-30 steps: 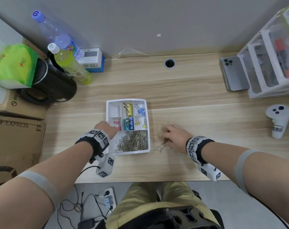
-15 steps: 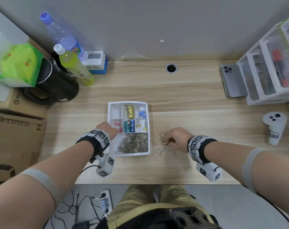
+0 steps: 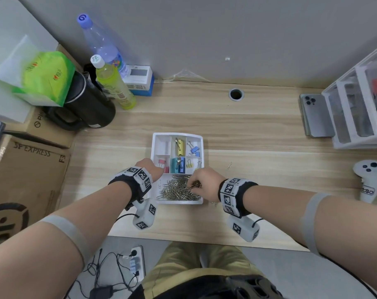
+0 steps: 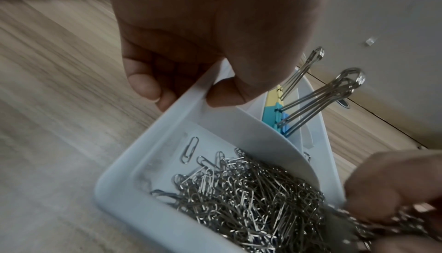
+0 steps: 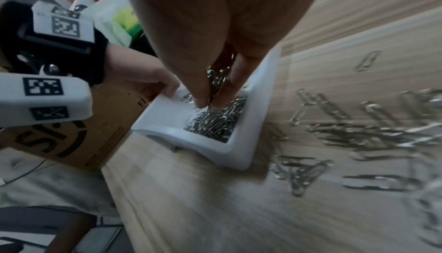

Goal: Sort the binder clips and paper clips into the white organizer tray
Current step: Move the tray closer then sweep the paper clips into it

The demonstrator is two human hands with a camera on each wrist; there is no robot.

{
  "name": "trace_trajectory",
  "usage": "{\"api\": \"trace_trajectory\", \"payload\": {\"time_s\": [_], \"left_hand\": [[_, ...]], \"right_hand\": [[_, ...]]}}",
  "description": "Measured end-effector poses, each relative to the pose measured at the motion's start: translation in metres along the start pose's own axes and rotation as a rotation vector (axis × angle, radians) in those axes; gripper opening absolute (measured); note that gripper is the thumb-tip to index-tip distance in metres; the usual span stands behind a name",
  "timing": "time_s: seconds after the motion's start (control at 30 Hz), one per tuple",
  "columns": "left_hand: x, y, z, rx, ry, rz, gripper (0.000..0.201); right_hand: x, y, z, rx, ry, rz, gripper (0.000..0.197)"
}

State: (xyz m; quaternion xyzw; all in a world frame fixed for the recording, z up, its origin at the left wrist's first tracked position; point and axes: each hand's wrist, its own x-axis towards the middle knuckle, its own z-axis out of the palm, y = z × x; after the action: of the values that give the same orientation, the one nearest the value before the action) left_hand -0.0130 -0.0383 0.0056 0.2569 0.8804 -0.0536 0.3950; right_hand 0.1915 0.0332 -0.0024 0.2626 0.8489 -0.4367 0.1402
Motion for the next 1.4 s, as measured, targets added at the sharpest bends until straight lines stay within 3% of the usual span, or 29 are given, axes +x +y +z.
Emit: {"api": "trace_trajectory", "payload": {"time_s": [0.3,0.53,0.7,0.9,1.0,1.17,1.4], "left_hand": [[0.002,-0.001,0.000,0.023,-0.008,0.019,0.019],[0.000,-0.001,-0.001,0.062,-0.013,0.028,0.023],[0.001,-0.001,-0.001,0.073,-0.003,0.019,0.024],[0.003,-0.001,0.002,0.059,-0.001,0.006,0.022],[0.005,-0.002,0.004,0.053,0.003,0.003,0.021],[0.008,-0.003,0.008,0.040,0.013,-0.001,0.016],[0.008,-0.002,0.008,0.069,0.023,-0.008,0.018]], "right_hand": [[-0.001,-0.007,0.006,-0.015,-0.021,-0.080,0.035],[-0.016,0.034,-0.019,-0.098,0.226,0.019,0.026],[-0.022,0.069,-0.012,-0.359,0.015,0.050,0.039],[-0.012,0.063,0.012,-0.349,0.054,0.019,0.069],[-0.007,0.061,0.019,-0.379,0.033,-0.018,0.058],[-0.013,0.066,0.021,-0.317,-0.013,-0.069,0.014],[-0.028,0.082,-0.003,-0.397,0.006,-0.049,0.011]]}}
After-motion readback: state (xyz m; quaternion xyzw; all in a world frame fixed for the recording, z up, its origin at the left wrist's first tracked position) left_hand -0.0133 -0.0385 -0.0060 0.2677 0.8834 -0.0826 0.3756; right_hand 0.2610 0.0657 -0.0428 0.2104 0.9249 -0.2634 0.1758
